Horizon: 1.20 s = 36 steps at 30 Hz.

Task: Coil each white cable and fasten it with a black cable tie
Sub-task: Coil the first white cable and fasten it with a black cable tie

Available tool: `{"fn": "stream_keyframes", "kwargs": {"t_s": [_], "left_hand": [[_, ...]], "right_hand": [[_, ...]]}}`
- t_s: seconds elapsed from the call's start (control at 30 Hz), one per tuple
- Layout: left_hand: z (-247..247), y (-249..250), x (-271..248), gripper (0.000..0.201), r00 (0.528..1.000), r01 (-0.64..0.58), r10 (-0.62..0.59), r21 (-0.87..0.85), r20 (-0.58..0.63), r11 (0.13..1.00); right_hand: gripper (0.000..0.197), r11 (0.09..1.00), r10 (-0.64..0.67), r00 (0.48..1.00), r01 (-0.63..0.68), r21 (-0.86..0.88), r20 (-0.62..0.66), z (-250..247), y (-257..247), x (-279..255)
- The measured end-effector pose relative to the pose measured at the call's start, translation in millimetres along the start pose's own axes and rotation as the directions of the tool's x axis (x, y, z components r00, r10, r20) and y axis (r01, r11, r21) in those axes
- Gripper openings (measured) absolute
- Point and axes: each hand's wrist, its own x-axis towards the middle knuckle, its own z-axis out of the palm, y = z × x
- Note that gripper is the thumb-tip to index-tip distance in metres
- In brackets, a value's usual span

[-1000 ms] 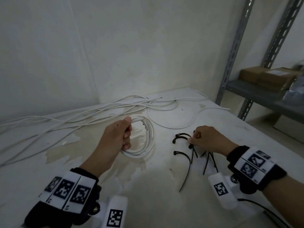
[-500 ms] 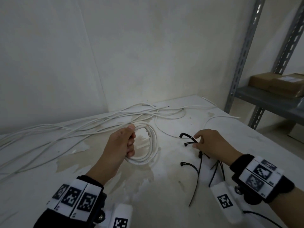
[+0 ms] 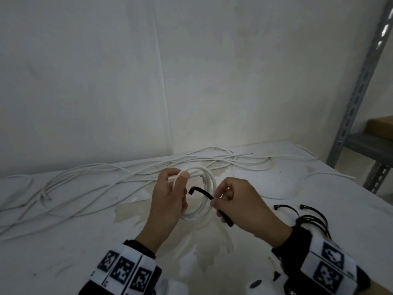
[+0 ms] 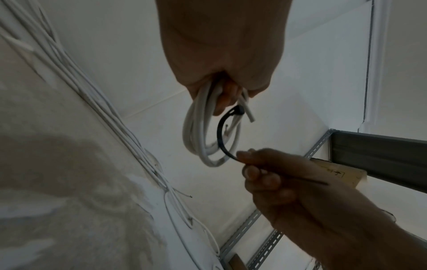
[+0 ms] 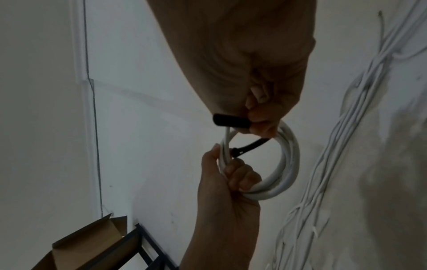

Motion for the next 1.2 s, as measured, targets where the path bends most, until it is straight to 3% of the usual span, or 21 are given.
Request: {"fn": "stream_keyframes", "kwargs": {"t_s": [0.07,0.27,0.47,0.73,1.03,1.13,1.2], "left_hand": [[-6.6,-2.1,-1.4,0.006,0.998,-0.052,0.052,0.026,-0.024,0.998],[-19.2,-8.6,-5.5,0.031,0.995,-0.083,0.086,0.059,-0.048,0.995],[-29.6,-7.2,-1.4,0.029,0.998,0.043,-0.046,-0.056,-0.051,0.998],[-37.8,0.4,1.8,0.024,0.997,0.070,-0.075,-0.151,-0.025,0.986],[-40.9,2.7,2.3,0.022,0.993,0.105,-0.112,-0.170,-0.032,0.980],[-42.6,3.7,3.4,0.022,0.994,0.091,-0.100,-0.178,-0.045,0.980],[-46.5,4.9,5.0,0.021,0.995,0.074,-0.086,-0.191,-0.054,0.979]], "right_hand": [[0.016,0.998,0.035,0.999,-0.032,0.062,-0.036,13.1,-3.2,5.2],[0.021,0.988,0.013,0.995,0.003,0.153,-0.101,42.3,-16.2,11.8],[0.027,0.944,-0.019,0.997,0.044,0.327,-0.080,47.7,-24.4,11.4],[0.022,0.957,-0.133,0.991,0.119,0.265,0.033,51.6,-26.8,7.5],[0.020,0.953,-0.217,0.975,0.201,0.229,0.048,50.6,-26.6,10.8],[0.016,0.951,-0.269,0.957,0.247,0.185,0.106,53.9,-25.8,8.5],[0.023,0.947,-0.311,0.937,0.291,0.135,0.159,56.3,-25.2,6.8]]}}
